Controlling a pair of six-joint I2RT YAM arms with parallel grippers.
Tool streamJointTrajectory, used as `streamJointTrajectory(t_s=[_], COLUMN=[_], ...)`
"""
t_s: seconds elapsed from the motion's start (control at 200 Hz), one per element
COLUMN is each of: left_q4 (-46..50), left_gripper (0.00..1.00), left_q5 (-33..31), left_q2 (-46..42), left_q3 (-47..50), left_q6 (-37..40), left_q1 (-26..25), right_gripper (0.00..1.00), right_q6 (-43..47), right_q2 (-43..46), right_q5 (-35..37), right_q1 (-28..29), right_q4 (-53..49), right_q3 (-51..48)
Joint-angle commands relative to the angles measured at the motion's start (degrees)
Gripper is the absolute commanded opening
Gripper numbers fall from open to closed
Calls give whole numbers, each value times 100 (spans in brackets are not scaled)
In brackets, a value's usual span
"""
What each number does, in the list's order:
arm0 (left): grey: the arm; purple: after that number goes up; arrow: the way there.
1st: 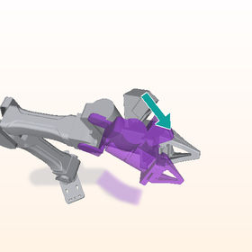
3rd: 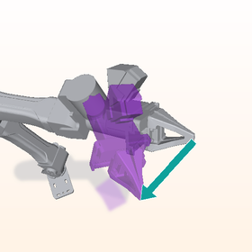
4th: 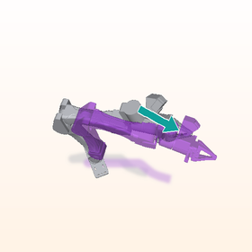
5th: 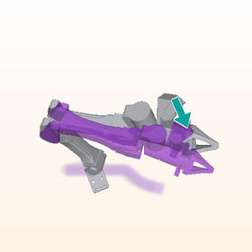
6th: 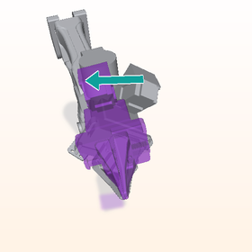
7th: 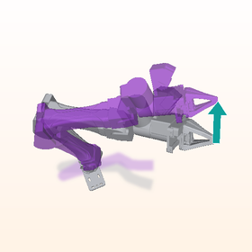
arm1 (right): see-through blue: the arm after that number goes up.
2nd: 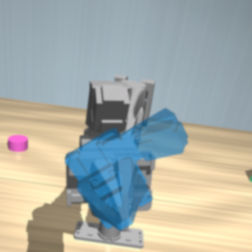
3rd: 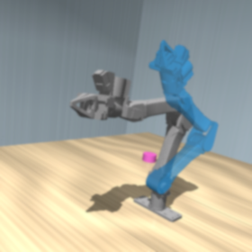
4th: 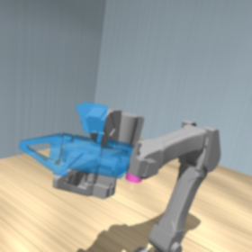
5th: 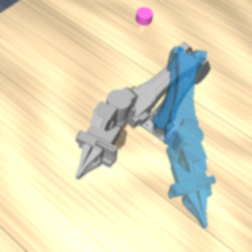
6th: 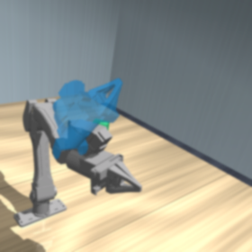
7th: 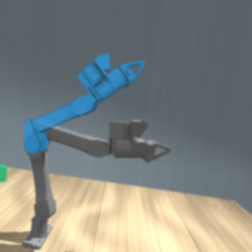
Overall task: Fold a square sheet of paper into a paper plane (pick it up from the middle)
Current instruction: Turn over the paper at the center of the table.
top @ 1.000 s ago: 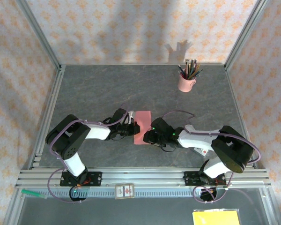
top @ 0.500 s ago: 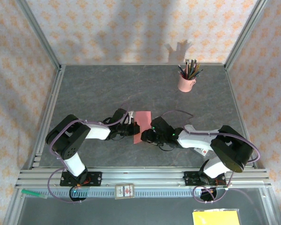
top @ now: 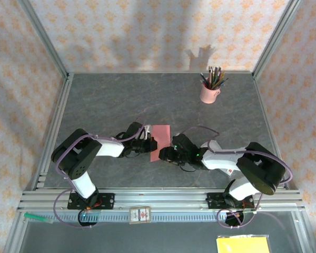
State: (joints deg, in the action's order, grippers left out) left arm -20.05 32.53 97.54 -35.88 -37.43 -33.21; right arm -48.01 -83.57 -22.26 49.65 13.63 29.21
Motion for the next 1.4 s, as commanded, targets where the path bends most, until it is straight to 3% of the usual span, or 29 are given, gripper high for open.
streamJointTrajectory(t_s=[0.0, 0.455, 1.071, 1.391], left_q4=[316, 403, 450, 502], left_gripper=[7, 7, 7, 7], left_q5=[-37, -63, -80, -81], left_q2=[84, 57, 11, 26], left_q3=[160, 147, 138, 86], left_q6=[110, 113, 125, 139], left_q1=[34, 34, 30, 34], right_gripper=[53, 55, 54, 48], right_q6=[-50, -18, 344, -436], right_q2=[283, 382, 64, 261], right_q5=[139, -54, -367, -516], right_q1=[-52, -278, -596, -571], right_q4=[532, 1413, 1461, 1989], right_q3=[-155, -495, -416, -870])
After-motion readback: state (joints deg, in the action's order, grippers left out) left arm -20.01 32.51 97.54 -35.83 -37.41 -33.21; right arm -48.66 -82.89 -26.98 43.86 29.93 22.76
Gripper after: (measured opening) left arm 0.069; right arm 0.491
